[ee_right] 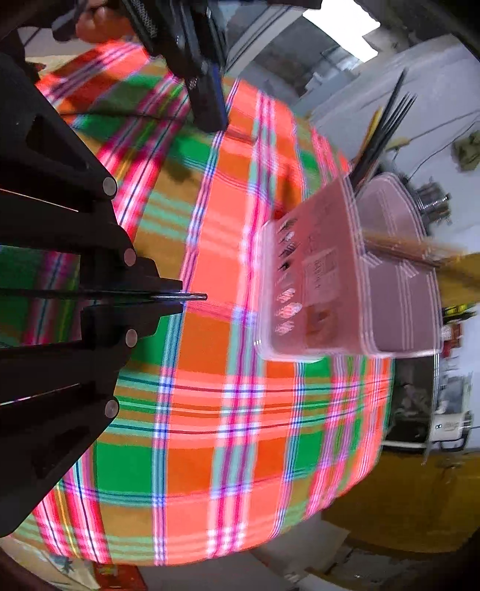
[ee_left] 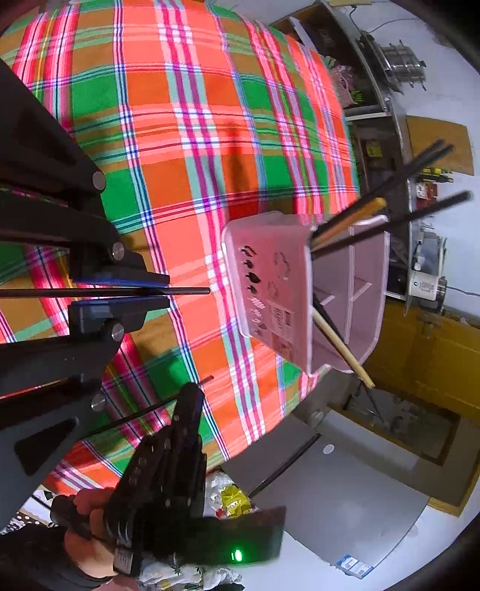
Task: Organize utensils
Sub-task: 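Lift both black chopsticks and carry them toward the pink basket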
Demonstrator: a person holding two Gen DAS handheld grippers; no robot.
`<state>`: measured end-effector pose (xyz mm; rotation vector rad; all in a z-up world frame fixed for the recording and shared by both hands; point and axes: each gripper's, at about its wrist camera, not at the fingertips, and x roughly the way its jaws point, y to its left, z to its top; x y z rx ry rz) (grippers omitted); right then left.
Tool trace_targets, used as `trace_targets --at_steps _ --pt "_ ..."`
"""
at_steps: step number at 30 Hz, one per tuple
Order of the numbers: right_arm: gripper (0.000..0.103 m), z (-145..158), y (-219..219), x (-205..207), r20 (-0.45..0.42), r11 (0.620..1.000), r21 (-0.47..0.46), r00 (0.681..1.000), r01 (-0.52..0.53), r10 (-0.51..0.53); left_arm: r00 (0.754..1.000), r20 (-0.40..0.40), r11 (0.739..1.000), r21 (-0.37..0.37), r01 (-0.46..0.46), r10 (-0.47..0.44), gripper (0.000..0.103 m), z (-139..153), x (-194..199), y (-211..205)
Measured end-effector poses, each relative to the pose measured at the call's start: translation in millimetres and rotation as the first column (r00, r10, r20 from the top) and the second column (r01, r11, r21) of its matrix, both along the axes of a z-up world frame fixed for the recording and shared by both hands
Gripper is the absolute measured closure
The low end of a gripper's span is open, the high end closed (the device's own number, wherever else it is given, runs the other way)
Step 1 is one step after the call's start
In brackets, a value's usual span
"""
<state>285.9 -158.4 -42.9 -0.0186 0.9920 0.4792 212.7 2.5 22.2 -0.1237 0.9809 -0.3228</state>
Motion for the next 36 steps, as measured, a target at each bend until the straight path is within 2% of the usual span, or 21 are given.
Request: trace_targets --at_steps 8,14,22,36 --pt "0.099 78.6 -4.4 -29.7 0.175 0.998 0.067 0.984 -0.020 0.008 0.995 0.103 1.000 -0.011 0.011 -0.010 0.099 50.6 -12.6 -1.2" --pt "0.099 117.4 -4.5 -47.1 0.267 0.995 0.099 0.964 -0.028 0.000 0.982 0.187 1.000 -0.017 0.019 -0.016 0.099 89.3 -23.7 -2.2" --pt "0.099 139.5 -10.3 -57.6 0.324 0.992 0.126 0.946 -0.026 -0.016 0.967 0.252 0.999 -0.009 0.030 -0.027 0.099 121.6 -31.3 -5.0" --pt "0.099 143.9 -14.4 -63.2 0.345 0.993 0.116 0.939 -0.032 -0.010 0.971 0.236 0.999 -0.004 0.044 -0.042 0.099 119.2 -32.9 -8.8"
